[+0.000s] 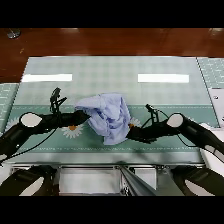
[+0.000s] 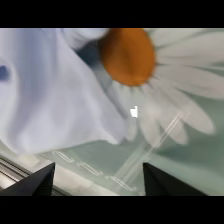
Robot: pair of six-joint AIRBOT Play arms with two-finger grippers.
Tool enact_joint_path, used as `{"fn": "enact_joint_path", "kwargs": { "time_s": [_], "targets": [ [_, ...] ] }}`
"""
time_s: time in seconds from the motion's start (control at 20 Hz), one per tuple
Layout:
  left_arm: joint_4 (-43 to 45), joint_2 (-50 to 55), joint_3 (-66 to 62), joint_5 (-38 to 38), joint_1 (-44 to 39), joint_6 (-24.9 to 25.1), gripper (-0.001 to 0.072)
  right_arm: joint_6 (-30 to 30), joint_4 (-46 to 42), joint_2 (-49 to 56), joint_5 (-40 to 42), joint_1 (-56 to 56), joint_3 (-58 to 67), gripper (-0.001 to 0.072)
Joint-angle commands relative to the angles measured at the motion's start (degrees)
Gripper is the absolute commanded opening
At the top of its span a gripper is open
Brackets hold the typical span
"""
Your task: Fold the shirts.
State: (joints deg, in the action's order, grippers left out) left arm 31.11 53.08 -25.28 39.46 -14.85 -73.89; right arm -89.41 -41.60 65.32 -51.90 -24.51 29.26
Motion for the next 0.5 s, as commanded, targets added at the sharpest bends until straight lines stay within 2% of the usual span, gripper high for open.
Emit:
{"fn": "enact_joint_path", "kwargs": {
  "time_s": [0.0, 0.1, 0.2, 0.25, 0.3, 0.35, 0.45],
  "targets": [
    [-0.1, 0.0, -0.5, 0.7, 0.0, 0.4, 0.0023, 1.0, 3.4, 8.3, 2.6, -4.4, 5.6, 0.0624],
    [-0.1, 0.0, -0.5, 0.7, 0.0, 0.4, 0.0023, 1.1, 4.0, 12.0, 2.5, -5.6, 9.1, 0.0624],
    [-0.1, 0.0, -0.5, 0.7, 0.0, 0.4, 0.0023, 1.3, 4.0, 14.7, 2.6, -6.7, 12.7, 0.0587],
    [-0.1, 0.0, -0.6, 0.6, 0.0, 0.4, 0.0023, 2.1, 4.0, 15.7, 2.4, -6.7, 14.5, 0.0421],
    [-0.1, 0.0, -1.2, 1.0, 0.3, 0.6, 0.0023, 4.1, 3.9, 16.2, 2.2, -6.6, 16.4, 0.0179],
    [-0.1, -0.3, -2.4, 2.9, 1.5, 1.7, 0.0023, 5.3, 2.8, 16.1, 1.8, -5.8, 18.5, 0.0026],
    [-0.1, -2.6, -6.2, 7.8, 5.4, 2.8, 0.0023, 5.4, -1.4, 14.8, -2.1, -2.1, 24.3, 0.0018]
  ]
}}
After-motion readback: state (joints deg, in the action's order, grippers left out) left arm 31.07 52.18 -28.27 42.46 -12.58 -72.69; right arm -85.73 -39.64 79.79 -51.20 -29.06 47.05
